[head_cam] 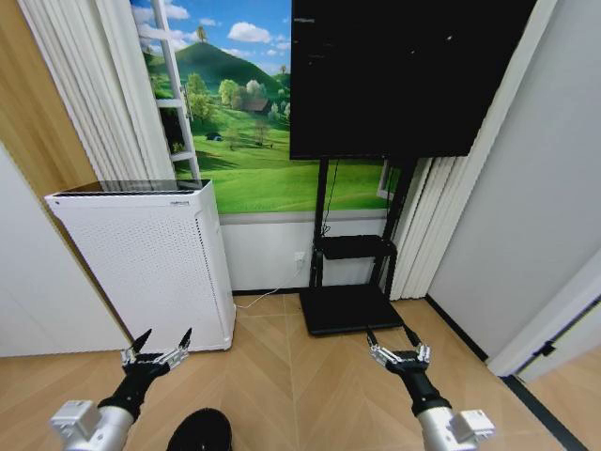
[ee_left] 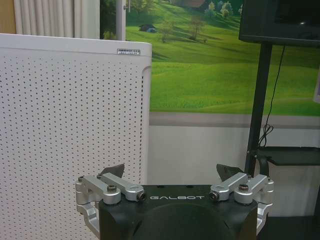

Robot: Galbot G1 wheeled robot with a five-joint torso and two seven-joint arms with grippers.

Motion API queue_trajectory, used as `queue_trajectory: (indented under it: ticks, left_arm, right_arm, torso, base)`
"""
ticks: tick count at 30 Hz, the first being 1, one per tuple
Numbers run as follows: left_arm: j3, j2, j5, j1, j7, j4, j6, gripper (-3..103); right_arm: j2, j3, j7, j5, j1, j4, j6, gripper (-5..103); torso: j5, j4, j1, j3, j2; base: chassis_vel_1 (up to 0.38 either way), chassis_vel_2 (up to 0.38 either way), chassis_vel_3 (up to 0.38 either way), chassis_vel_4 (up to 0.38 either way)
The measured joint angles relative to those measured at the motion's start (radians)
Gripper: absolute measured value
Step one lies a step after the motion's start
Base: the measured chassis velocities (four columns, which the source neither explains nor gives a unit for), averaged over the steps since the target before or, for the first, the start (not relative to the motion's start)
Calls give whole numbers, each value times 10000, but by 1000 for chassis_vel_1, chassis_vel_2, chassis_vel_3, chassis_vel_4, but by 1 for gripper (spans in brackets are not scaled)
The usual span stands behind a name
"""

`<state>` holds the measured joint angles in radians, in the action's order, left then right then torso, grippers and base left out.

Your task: Pick up the trash bin and place the garbage on the floor into it.

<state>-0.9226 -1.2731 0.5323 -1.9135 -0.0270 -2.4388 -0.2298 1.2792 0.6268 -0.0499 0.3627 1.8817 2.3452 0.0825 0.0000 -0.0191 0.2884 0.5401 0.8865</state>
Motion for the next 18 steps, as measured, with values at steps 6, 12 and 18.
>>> queue_trajectory:
  ticks: [6, 12, 18]
  left_arm:
    - [0, 1, 0, 0, 0, 0, 0, 100]
    - [0, 0, 0, 0, 0, 0, 0, 100]
    - [0, 0, 0, 0, 0, 0, 0, 100]
  right_arm:
    - [0, 1, 0, 0, -1, 0, 0, 100]
    - [0, 0, 0, 0, 0, 0, 0, 100]
    - [0, 0, 0, 0, -2, 0, 0, 100]
  torso:
    - [0, 0, 2, 2, 1]
    - [0, 0, -10, -15, -32]
    - [0, 0, -18, -28, -55]
  base:
    - [0, 0, 0, 0]
    - [0, 0, 0, 0]
    - [53, -66, -69, 74]
